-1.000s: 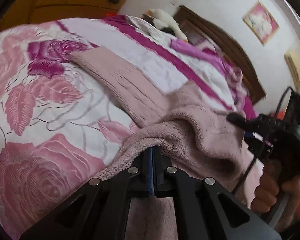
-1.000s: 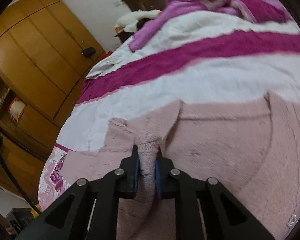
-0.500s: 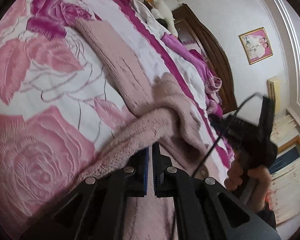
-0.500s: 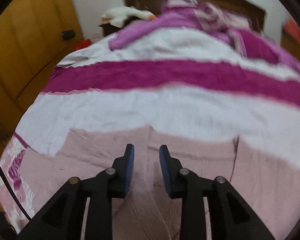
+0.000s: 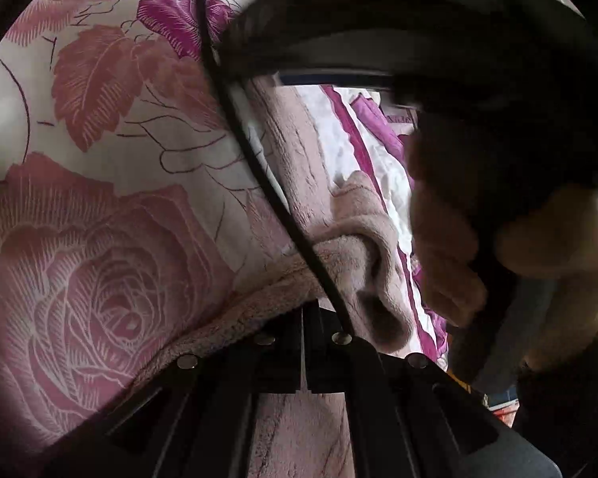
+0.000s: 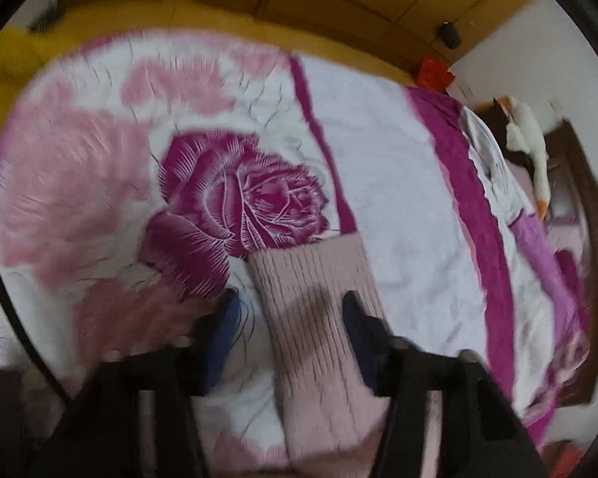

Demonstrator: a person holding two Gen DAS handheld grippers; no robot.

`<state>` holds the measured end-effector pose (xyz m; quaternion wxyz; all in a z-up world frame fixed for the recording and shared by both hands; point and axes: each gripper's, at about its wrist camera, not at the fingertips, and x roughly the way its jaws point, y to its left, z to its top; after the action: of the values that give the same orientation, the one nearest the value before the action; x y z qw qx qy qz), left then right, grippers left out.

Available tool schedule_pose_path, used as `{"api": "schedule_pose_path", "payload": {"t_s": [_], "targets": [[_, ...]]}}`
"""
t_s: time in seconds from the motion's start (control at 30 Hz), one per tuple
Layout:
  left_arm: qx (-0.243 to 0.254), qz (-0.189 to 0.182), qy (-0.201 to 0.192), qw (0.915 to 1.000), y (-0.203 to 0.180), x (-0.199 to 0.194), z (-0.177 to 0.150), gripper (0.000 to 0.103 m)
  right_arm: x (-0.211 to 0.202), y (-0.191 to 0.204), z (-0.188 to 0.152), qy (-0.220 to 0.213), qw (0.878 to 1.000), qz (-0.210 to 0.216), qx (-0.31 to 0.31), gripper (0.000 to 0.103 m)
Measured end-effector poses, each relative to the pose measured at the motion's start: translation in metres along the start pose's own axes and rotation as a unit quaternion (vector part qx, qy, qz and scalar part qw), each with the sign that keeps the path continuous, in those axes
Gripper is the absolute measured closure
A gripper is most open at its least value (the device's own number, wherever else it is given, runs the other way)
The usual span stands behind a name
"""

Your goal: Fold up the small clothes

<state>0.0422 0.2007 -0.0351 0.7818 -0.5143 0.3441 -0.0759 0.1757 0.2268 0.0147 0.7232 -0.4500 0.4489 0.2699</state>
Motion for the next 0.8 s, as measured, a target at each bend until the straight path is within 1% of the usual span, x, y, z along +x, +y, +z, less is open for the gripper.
{"api": "schedule_pose_path", "payload": {"t_s": [0.03, 0.07, 0.1, 0.2, 0.33, 0.37, 0.43, 0.47, 0.53, 0.6, 0.63, 0.67, 0.7, 0.77, 0.8], "targets": [[0.000, 0.002, 0.000, 1.0000, -0.001, 0.001, 0.000, 0.103, 0.007, -0.001, -0.001, 0.009, 1.000, -0.009, 0.001, 0.095], [0.001, 0.005, -0.001, 1.0000, -0.002, 0.001, 0.000, 0.103, 0.011, -0.007, -0.001, 0.011, 1.000, -0.007, 0.020, 0.095], [0.002, 0.009, -0.001, 1.0000, -0.003, 0.002, 0.000, 0.103, 0.009, -0.012, -0.002, -0.002, 0.999, -0.002, 0.038, 0.095], [0.004, 0.014, -0.003, 0.9999, -0.006, 0.002, -0.001, 0.103, -0.015, -0.033, -0.013, -0.055, 0.994, -0.019, 0.090, 0.096], [0.008, 0.013, -0.005, 0.9999, -0.013, 0.004, -0.003, 0.103, -0.062, -0.082, -0.045, -0.108, 0.979, -0.022, 0.171, 0.096], [0.004, 0.010, -0.004, 0.9999, -0.016, 0.007, -0.001, 0.103, -0.082, -0.099, -0.060, -0.128, 0.972, -0.034, 0.194, 0.096], [-0.003, 0.004, -0.007, 1.0000, -0.016, 0.007, -0.001, 0.103, -0.109, -0.123, -0.080, -0.155, 0.960, -0.053, 0.226, 0.096], [-0.004, 0.003, -0.011, 0.9999, -0.017, 0.006, -0.002, 0.103, -0.129, -0.141, -0.097, -0.173, 0.950, -0.066, 0.251, 0.096], [0.005, 0.007, -0.014, 0.9999, -0.015, -0.001, -0.003, 0.103, -0.156, -0.161, -0.124, -0.195, 0.934, -0.082, 0.286, 0.096], [0.013, 0.009, -0.018, 0.9997, -0.017, -0.001, -0.004, 0.103, -0.183, -0.184, -0.159, -0.216, 0.917, -0.095, 0.323, 0.095], [0.012, 0.007, -0.019, 0.9997, -0.018, 0.000, -0.005, 0.103, -0.193, -0.189, -0.175, -0.222, 0.910, -0.103, 0.335, 0.095], [0.007, 0.002, -0.019, 0.9998, -0.019, 0.001, -0.005, 0.103, -0.206, -0.197, -0.199, -0.227, 0.902, -0.118, 0.349, 0.095], [-0.002, -0.006, -0.020, 0.9998, -0.021, 0.008, -0.002, 0.103, -0.212, -0.200, -0.215, -0.229, 0.896, -0.132, 0.357, 0.095], [-0.018, -0.025, -0.017, 0.9994, -0.022, 0.013, -0.001, 0.103, -0.223, -0.208, -0.254, -0.226, 0.882, -0.159, 0.382, 0.095], [-0.022, -0.029, -0.016, 0.9992, -0.018, 0.014, 0.004, 0.103, -0.225, -0.215, -0.278, -0.222, 0.872, -0.163, 0.404, 0.095]]}}
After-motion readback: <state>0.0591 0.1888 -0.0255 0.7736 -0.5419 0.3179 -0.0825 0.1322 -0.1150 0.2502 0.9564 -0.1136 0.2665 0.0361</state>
